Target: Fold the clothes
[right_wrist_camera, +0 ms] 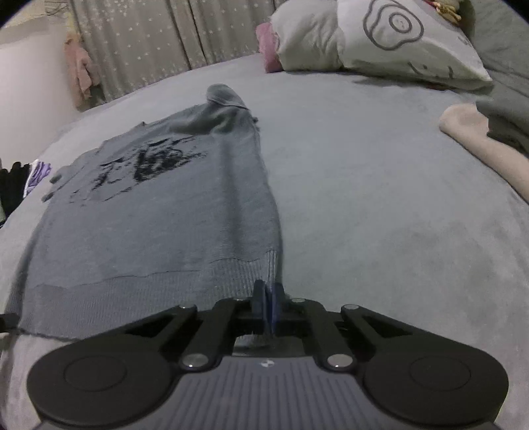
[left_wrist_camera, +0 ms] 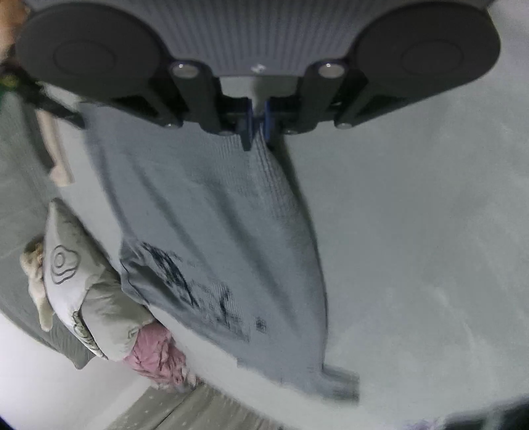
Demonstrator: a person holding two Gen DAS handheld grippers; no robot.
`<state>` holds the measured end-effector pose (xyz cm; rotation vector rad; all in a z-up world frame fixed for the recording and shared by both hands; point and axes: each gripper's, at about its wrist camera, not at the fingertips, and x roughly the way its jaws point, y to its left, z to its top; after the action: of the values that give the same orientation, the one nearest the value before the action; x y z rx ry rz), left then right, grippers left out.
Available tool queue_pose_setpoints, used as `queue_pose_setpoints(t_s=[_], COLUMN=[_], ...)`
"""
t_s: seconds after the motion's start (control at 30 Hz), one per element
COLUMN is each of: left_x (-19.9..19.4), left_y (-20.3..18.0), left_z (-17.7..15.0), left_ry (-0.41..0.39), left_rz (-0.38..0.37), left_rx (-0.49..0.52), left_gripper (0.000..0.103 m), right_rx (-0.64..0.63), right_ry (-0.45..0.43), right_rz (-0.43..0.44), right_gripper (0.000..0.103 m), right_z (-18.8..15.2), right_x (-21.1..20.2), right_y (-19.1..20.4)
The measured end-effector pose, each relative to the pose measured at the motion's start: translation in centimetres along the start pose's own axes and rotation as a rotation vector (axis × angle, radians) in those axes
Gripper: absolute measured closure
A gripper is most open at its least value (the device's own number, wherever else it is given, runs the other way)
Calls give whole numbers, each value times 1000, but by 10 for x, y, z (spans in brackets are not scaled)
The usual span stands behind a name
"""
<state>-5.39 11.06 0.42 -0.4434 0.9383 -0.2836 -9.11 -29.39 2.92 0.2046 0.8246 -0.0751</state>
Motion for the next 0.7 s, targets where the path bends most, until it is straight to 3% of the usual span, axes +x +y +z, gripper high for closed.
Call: queue_pose_setpoints(t_s=[0.13,0.3,0.5,0.7], left_x=[-52,-85,-74,-34], left_y=[2,2,-1,3], left_z=[12,13,-6,-29], left_ry=[-94,-68,29,116], left_rz=[38,84,163,264], left_rx=[64,152,239,315], left_gripper=[98,98,98,98], right_rx=[-46,-97,-185,-186], right_ry=[-35,-12,80,171], right_rz=[20,43,37,-8], right_gripper=[101,101,101,101], right_z=[9,12,-2,-18], right_x=[-31,-59,-66,-36], right_y=[4,15,38,37])
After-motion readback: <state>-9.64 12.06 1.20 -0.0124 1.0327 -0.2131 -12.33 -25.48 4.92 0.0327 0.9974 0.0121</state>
